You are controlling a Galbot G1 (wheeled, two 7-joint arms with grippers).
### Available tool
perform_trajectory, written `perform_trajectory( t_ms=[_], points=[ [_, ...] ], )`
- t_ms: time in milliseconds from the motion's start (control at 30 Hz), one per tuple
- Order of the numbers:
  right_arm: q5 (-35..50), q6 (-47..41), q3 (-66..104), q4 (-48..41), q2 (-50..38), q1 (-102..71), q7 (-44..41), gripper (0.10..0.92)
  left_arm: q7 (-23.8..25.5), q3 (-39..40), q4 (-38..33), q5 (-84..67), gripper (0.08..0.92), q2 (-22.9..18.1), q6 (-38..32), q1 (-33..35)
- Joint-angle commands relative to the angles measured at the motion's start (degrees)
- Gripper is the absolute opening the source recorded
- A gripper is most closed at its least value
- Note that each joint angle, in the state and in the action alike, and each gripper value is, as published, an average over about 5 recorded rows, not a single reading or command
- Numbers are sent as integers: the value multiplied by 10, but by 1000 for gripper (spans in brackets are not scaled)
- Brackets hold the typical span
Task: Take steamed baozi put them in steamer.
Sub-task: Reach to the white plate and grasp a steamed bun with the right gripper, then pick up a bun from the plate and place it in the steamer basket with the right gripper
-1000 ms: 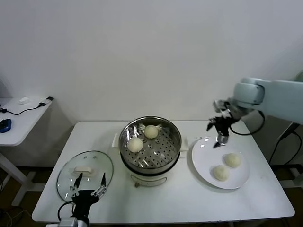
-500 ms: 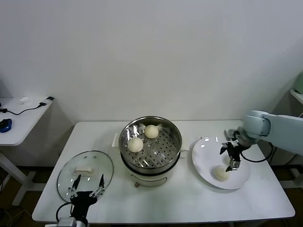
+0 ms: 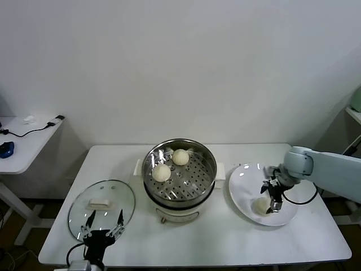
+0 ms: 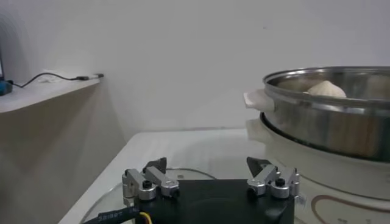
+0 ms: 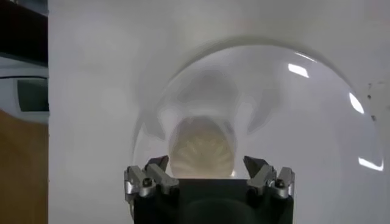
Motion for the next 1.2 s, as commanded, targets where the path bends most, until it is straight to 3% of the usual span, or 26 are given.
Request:
perform_trajectory(
  t_ms=[33,267,533,767,1200],
  points=[
    [-12,-1,27,-20,7,-41,3,823,0,0,1,1,823,-1,-1,1],
    [-21,3,30,-24,10,-41,-7,794,-1,4,0,4,823,-3,-1,2],
    [-40,14,36,-18,3,-24,-28,673,-1,7,-4,7,823,-5,0,2],
    [-48,57,45,-12,16,80,-87,654,0,9,-11,7,823,-5,3,2],
    [-5,211,66,67,178,332,-197,653,1,26,-30,13,823,-3,8,8]
  ],
)
